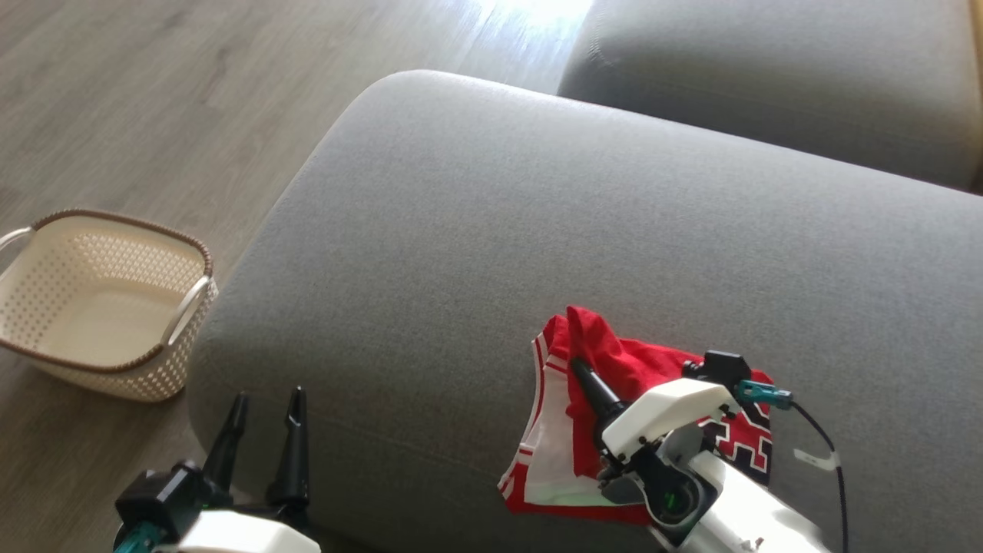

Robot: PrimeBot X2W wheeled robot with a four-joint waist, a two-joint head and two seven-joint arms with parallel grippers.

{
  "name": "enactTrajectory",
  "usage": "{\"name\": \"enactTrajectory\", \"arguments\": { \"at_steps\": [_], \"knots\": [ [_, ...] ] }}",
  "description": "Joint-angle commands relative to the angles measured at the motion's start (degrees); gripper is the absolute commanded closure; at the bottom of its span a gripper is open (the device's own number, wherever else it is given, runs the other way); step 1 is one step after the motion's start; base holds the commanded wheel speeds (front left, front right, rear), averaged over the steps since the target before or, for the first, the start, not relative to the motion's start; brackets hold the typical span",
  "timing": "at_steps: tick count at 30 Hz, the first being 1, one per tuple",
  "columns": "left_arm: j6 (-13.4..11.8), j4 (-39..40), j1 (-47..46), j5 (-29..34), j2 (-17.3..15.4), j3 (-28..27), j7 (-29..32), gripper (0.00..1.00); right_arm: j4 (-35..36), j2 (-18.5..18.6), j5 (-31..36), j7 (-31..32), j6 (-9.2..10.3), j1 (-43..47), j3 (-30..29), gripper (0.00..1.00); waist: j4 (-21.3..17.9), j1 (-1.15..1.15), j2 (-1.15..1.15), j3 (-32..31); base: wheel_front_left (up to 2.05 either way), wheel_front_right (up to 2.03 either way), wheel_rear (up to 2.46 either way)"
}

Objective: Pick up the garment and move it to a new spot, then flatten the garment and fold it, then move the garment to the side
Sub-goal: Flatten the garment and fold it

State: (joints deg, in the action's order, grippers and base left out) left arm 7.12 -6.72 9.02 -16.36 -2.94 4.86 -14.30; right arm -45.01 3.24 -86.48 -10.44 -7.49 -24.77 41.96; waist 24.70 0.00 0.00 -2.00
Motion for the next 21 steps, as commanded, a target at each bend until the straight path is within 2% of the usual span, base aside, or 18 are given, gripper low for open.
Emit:
{"name": "enactTrajectory", "arguments": {
  "at_steps": [1, 3, 4, 5, 6, 12, 15, 18, 21],
  "knots": [
    [0.3, 1.8, -3.4, -0.1, 0.1, -1.7, -0.7, 0.00, 0.8, -0.4, -1.3, -0.7, 0.00, -2.6, 1.8, 1.00, 0.5, 0.00, 0.00, 0.4, 0.00, 0.00, 0.00],
    [0.4, 2.3, -3.5, -0.4, 0.1, -1.8, -0.7, 0.00, -0.5, -0.4, -3.8, -0.9, 0.00, -3.4, 4.1, 1.00, 0.6, 0.00, 0.00, 0.6, 0.00, 0.00, 0.00],
    [0.4, 2.7, -3.5, -0.7, 0.1, -1.8, -0.7, 0.00, -1.2, -0.4, -5.0, -0.9, 0.00, -3.8, 5.3, 0.89, 0.6, 0.00, 0.00, 0.6, 0.00, 0.00, 0.00],
    [0.4, 3.0, -3.5, -1.0, 0.1, -1.8, -0.7, 0.00, -1.8, -0.4, -5.8, -1.1, 0.00, -4.3, 6.6, 0.36, 0.6, 0.00, 0.00, 0.6, 0.00, 0.00, 0.00],
    [0.4, 3.3, -3.5, -1.1, 0.1, -1.7, -0.7, 0.00, -2.1, -0.4, -6.9, -1.3, 0.00, -4.7, 7.6, 0.00, 0.5, 0.00, 0.00, 0.6, 0.00, 0.00, 0.00],
    [0.3, 3.9, -3.2, -1.2, 0.1, -1.7, -0.7, 0.00, -1.5, -0.4, -13.4, -3.4, 0.00, -7.8, 11.9, 0.00, -0.9, 0.00, 0.00, -0.1, 0.00, 0.00, 0.00],
    [0.3, 4.1, -3.1, -1.2, 0.1, -1.9, -0.7, 0.00, -2.5, -0.4, -14.4, -4.2, 0.00, -10.2, 12.4, 0.00, -2.2, 0.00, 0.00, -0.5, 0.00, 0.00, 0.00],
    [0.3, 4.5, -2.8, -1.2, 0.1, -2.3, -0.7, 0.00, -4.9, -0.2, -12.3, -4.5, 0.00, -13.4, 10.9, 0.00, -4.0, 0.00, 0.00, -0.9, 0.00, 0.00, 0.00],
    [0.3, 5.1, -2.7, -1.3, 0.1, -2.8, -0.7, 0.00, -6.9, 1.9, -4.6, -4.5, 0.00, -16.8, 6.8, 0.00, -6.1, 0.00, 0.00, -1.5, 0.00, 0.00, 0.00]
  ]
}}
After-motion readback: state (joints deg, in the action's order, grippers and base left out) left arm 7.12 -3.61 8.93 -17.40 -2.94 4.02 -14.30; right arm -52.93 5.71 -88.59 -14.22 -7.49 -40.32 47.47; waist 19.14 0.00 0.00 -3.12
